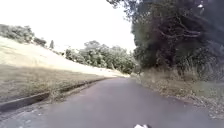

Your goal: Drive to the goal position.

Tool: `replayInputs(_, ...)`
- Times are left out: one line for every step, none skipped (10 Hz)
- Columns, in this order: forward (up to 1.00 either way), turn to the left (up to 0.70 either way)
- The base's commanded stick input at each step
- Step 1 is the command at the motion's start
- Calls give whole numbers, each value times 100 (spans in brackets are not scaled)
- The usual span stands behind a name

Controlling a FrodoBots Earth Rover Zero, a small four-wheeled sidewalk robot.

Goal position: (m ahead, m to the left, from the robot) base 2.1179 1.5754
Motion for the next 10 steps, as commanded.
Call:
replayInputs(45, 0)
replayInputs(45, 0)
replayInputs(45, 0)
replayInputs(45, 0)
replayInputs(45, 0)
replayInputs(45, 0)
replayInputs(45, 0)
replayInputs(45, 0)
replayInputs(45, 0)
replayInputs(45, 0)
